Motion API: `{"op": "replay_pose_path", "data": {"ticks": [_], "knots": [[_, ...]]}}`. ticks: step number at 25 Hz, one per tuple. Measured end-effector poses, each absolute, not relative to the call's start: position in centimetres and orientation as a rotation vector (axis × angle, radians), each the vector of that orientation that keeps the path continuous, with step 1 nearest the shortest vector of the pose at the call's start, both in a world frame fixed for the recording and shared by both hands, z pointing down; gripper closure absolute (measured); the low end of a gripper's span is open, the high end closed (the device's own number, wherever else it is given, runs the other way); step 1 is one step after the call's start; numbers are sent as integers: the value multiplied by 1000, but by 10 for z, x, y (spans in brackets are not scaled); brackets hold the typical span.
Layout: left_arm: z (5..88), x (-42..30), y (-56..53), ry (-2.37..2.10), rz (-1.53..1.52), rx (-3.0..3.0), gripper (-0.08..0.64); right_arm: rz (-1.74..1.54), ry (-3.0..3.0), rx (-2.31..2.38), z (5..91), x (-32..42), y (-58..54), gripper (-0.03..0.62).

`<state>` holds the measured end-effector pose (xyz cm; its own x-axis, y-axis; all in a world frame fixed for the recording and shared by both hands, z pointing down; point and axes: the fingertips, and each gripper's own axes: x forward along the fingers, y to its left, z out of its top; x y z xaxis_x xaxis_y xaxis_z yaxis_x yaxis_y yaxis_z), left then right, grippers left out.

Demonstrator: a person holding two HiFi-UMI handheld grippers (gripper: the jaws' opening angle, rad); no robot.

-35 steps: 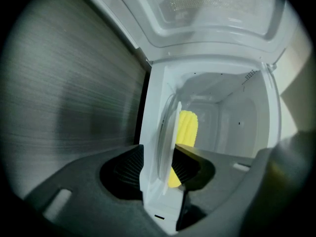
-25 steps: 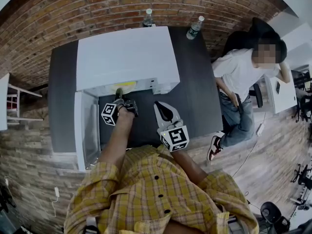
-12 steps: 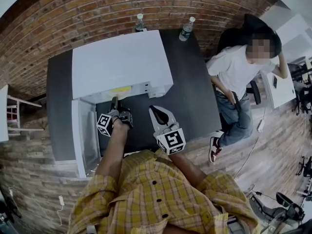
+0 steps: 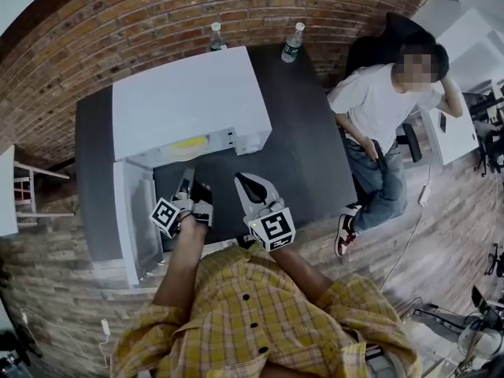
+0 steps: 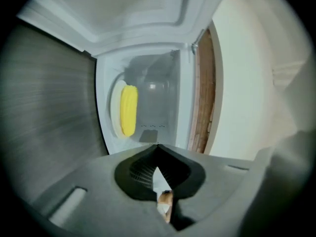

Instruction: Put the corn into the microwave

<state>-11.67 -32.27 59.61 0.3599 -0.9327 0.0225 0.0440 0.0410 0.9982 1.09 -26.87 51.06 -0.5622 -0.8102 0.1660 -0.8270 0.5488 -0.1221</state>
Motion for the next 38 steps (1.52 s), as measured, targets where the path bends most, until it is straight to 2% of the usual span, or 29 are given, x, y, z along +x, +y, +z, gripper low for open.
{"op": "replay_pose_path", "data": {"ticks": [4, 9, 38], "knots": [[556, -97, -303, -921, -840, 1520, 561, 299, -2701, 1416, 506, 9, -258, 589], [536, -96, -283, -1127, -549, 1894, 561, 318, -2718, 1406, 503, 8, -251, 589], [483, -79, -226, -1538, -99, 2400, 565, 275, -2774, 1364, 484, -4, -223, 591]]}}
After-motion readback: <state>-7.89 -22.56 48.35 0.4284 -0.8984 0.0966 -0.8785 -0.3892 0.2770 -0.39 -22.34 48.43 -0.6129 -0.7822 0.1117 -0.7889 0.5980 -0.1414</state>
